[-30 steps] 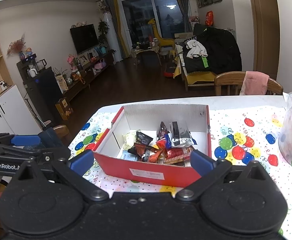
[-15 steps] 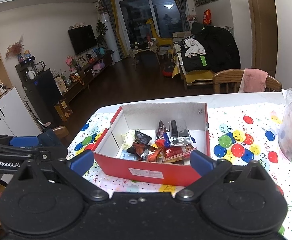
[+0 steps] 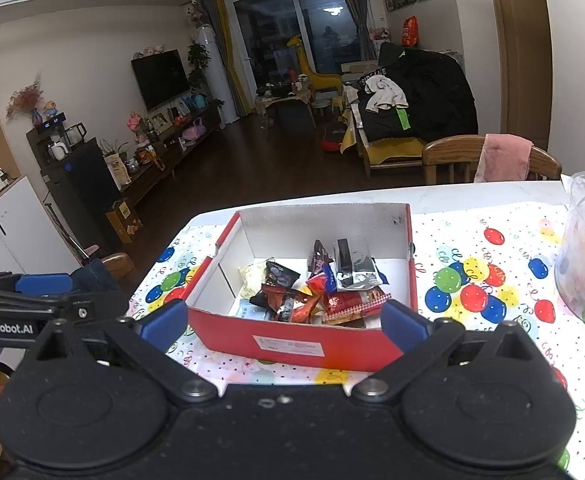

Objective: Organize snacks

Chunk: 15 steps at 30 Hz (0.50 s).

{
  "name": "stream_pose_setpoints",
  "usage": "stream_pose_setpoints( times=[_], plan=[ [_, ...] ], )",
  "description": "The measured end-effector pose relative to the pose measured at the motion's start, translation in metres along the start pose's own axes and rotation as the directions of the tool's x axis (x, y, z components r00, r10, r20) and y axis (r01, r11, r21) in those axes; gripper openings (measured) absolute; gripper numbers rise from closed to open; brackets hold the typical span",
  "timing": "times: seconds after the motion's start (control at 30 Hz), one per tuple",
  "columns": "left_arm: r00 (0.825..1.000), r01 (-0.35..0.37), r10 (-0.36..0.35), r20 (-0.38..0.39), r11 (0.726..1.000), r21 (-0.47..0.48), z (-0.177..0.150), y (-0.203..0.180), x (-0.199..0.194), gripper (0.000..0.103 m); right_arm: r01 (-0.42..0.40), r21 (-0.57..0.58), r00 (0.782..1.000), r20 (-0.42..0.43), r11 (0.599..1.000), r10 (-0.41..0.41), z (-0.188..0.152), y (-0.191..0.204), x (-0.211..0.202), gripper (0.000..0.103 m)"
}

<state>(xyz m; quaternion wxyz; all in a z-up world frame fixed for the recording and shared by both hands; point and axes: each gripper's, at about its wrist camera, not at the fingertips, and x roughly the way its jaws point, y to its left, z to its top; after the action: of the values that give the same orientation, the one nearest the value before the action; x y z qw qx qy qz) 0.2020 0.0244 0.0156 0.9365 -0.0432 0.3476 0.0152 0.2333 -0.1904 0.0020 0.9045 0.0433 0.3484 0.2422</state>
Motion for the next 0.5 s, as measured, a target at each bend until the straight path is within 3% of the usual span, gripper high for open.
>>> stream_pose_setpoints(
  times=[0.5],
  plan=[
    [1.0,0.009,-0.009,0.018,1.0,-0.007,0.0006,0.0011,-0.0007,0.103,0.003,0.011,1.0,0.008,1.0,-0.003,-0.0004,-0.0004,0.0011,0.103]
  ],
)
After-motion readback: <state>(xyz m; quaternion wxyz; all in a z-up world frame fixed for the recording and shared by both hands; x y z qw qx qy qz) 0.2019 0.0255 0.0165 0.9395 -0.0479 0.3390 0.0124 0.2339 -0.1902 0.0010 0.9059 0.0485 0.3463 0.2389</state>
